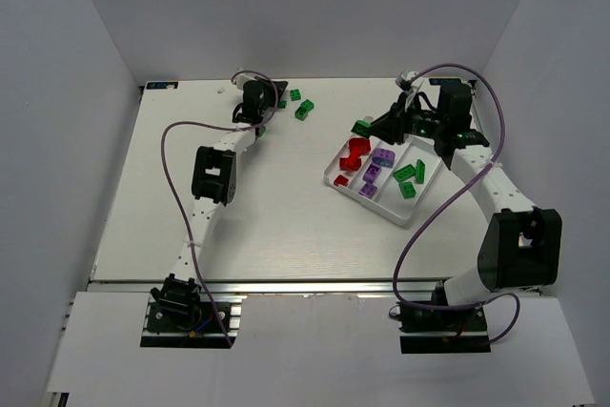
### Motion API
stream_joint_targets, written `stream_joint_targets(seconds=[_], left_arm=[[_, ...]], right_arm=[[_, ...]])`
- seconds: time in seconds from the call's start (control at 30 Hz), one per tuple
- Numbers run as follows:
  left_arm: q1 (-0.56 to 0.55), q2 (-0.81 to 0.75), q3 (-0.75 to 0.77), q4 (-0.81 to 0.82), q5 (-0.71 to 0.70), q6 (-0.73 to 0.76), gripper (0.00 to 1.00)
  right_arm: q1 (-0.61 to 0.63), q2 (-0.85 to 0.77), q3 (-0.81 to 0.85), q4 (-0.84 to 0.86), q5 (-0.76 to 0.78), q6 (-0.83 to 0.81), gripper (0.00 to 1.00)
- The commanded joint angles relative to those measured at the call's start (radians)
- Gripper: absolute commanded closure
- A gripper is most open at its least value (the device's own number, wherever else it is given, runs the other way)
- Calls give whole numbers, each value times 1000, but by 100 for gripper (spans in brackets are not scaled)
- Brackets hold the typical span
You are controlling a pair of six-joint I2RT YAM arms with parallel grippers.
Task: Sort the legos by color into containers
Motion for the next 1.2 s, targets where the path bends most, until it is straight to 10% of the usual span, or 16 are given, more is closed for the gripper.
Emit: stream_joint_targets(seconds=[0.0, 1.17], left_arm=[[-12, 25, 34, 10, 32, -7, 100], [-18, -114, -188, 27, 208, 88, 100]], right_arm=[[-7, -36, -9, 37, -19, 14, 100], [-33, -82, -68, 65, -26, 40, 100]])
